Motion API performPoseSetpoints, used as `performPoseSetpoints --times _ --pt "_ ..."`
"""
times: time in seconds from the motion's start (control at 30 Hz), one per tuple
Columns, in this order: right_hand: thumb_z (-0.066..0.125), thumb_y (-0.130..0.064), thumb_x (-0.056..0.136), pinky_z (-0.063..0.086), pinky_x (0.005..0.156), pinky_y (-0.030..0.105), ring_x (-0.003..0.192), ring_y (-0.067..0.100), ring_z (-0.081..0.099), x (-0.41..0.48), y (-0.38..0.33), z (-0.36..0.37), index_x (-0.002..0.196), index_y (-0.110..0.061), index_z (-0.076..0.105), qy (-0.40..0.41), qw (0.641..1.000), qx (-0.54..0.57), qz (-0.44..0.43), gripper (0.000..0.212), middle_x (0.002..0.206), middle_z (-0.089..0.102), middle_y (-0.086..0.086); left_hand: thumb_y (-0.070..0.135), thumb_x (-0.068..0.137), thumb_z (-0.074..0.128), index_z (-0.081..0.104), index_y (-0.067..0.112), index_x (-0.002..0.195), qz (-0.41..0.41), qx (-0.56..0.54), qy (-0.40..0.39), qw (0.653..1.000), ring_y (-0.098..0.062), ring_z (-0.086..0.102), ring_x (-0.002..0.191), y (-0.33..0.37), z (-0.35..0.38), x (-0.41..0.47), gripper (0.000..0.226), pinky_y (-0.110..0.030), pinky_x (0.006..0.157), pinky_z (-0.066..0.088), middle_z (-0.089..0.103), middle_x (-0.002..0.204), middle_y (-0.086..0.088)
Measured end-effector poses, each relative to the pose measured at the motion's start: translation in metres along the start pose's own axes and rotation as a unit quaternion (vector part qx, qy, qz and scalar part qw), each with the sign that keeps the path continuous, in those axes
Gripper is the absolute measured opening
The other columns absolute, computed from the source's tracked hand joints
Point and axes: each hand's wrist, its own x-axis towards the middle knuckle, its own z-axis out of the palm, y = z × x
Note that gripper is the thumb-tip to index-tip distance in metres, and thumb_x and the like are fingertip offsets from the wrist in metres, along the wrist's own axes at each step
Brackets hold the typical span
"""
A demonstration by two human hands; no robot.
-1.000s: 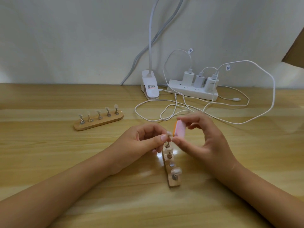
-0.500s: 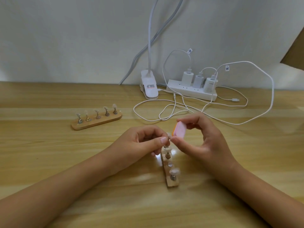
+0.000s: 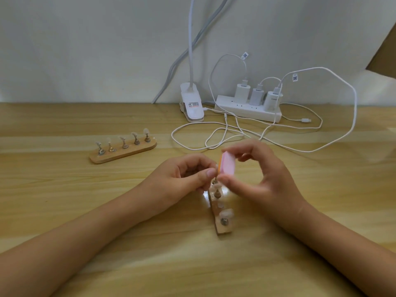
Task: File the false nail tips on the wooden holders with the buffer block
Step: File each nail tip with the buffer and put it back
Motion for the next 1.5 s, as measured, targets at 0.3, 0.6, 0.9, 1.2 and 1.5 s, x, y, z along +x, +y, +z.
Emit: performPoseSetpoints --times 0.3,0.6,0.9,1.2,1.5 --pt "0.068 -0.047 0.075 0.043 0.085 0.026 0.094 0.019 0.057 0.0009 0.0001 0.0 0.095 -0.019 0.063 0.009 0.999 0.004 0.04 0.035 0.095 0.064 -0.005 0.019 0.087 0.059 0.064 0.009 0.092 0.012 0.011 -0.002 1.0 -0.005 0.054 0.065 0.0003 0.0025 0.0001 0.012 -0.016 0.065 0.047 0.061 0.07 0.009" --pt "0.068 -0.045 0.076 0.041 0.085 0.023 0.096 0.02 0.055 0.0002 0.0002 -0.0004 0.1 -0.015 0.063 0.015 1.0 -0.019 0.015 0.038 0.098 0.061 -0.01 0.02 0.09 0.06 0.065 0.01 0.092 0.015 0.01 0.0 1.0 -0.005 0.055 0.066 -0.0014 0.0021 0.0006 0.012 -0.016 0.065 0.048 0.061 0.07 0.007" --pt "0.075 -0.039 0.075 0.04 0.091 0.022 0.1 0.022 0.057 -0.0041 -0.0018 0.002 0.108 -0.021 0.056 -0.01 0.997 -0.043 -0.068 0.042 0.104 0.059 -0.008 0.022 0.087 0.062 0.066 0.009 0.094 0.015 0.018 -0.007 1.0 -0.01 0.056 0.069 -0.001 0.001 0.0002 0.015 -0.017 0.066 0.047 0.061 0.077 -0.008" --pt "0.078 -0.037 0.076 0.047 0.091 0.038 0.104 0.026 0.06 -0.0049 0.001 0.0029 0.11 -0.022 0.054 -0.021 0.996 -0.023 -0.085 0.044 0.11 0.059 -0.001 0.02 0.09 0.062 0.065 0.01 0.092 0.013 0.027 -0.006 1.0 -0.009 0.055 0.068 -0.0004 0.0011 -0.0001 0.01 -0.018 0.066 0.047 0.061 0.076 -0.006" --pt "0.076 -0.037 0.078 0.042 0.099 0.032 0.113 0.024 0.056 -0.0036 -0.0001 0.0032 0.113 -0.015 0.059 -0.017 0.996 -0.051 -0.076 0.044 0.116 0.059 0.004 0.022 0.088 0.059 0.065 0.009 0.094 0.015 0.036 -0.007 0.999 -0.01 0.057 0.071 -0.0001 0.0009 -0.0005 0.016 -0.018 0.068 0.048 0.063 0.079 -0.007"
